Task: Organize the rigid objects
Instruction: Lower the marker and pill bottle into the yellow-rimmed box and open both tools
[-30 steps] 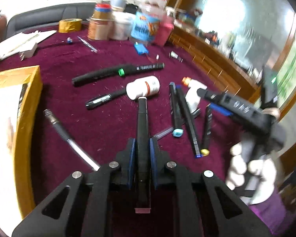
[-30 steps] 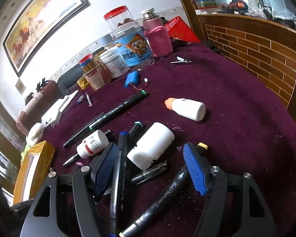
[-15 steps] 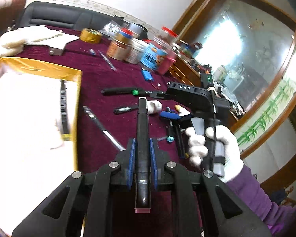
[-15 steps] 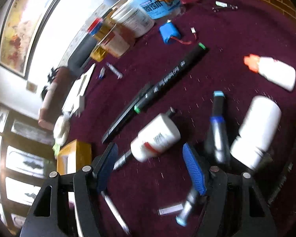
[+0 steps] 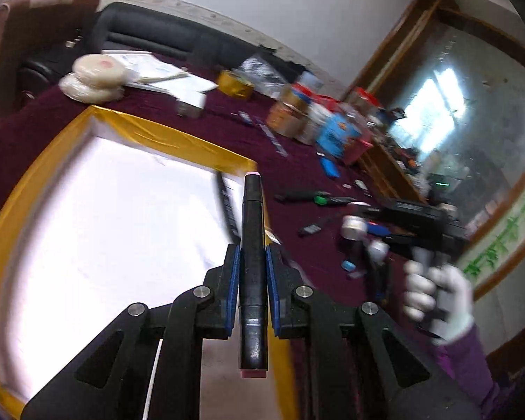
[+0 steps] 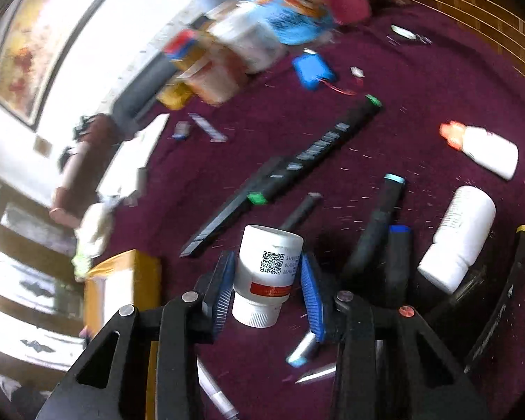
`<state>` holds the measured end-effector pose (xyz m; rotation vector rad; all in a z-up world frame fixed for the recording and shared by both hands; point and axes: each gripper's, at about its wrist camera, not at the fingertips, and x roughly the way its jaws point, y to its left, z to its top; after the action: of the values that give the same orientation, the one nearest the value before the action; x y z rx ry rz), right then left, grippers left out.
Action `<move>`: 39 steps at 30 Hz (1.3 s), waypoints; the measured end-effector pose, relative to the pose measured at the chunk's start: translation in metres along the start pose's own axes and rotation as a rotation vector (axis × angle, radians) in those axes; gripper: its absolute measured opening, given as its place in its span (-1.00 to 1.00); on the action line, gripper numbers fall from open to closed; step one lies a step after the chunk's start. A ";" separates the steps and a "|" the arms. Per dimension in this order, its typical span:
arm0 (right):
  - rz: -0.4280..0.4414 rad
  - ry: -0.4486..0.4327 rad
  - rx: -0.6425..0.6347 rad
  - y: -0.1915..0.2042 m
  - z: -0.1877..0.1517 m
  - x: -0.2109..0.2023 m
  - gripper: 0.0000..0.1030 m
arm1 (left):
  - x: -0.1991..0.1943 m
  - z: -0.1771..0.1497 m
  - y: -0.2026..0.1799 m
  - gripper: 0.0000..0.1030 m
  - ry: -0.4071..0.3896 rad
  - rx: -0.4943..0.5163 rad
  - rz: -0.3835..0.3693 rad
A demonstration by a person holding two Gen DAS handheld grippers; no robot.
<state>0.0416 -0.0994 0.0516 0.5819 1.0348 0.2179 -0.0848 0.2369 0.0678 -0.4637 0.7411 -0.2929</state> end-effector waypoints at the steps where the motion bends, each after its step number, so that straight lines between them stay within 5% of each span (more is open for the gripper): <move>1: 0.019 0.001 -0.021 0.009 -0.001 -0.003 -0.35 | 0.001 0.005 0.005 -0.76 0.000 -0.002 0.021; 9: 0.167 0.130 -0.217 0.105 -0.031 0.019 -0.34 | 0.042 0.039 0.057 -0.77 0.063 -0.082 0.167; 19: 0.072 0.196 -0.412 0.179 -0.059 0.082 -0.34 | 0.065 0.045 0.085 -0.70 0.099 -0.146 0.210; 22: 0.033 0.202 -0.444 0.187 -0.060 0.095 -0.34 | 0.050 0.044 0.084 -0.52 0.068 -0.155 0.179; 24: 0.027 0.217 -0.455 0.189 -0.060 0.102 -0.34 | 0.036 0.043 0.083 -0.15 0.040 -0.163 0.155; 27: 0.014 0.231 -0.470 0.193 -0.062 0.113 -0.33 | 0.015 0.041 0.081 0.12 -0.006 -0.177 0.134; 35: 0.062 0.164 -0.460 0.188 -0.059 0.087 -0.29 | -0.016 0.036 0.076 0.28 -0.053 -0.206 0.088; 39: 0.046 -0.022 -0.495 0.167 -0.050 0.022 -0.24 | -0.021 0.033 0.061 0.31 -0.062 -0.178 0.082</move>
<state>0.0260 0.0663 0.1076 0.1582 0.9024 0.4909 -0.0701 0.3079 0.0706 -0.6064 0.7268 -0.1354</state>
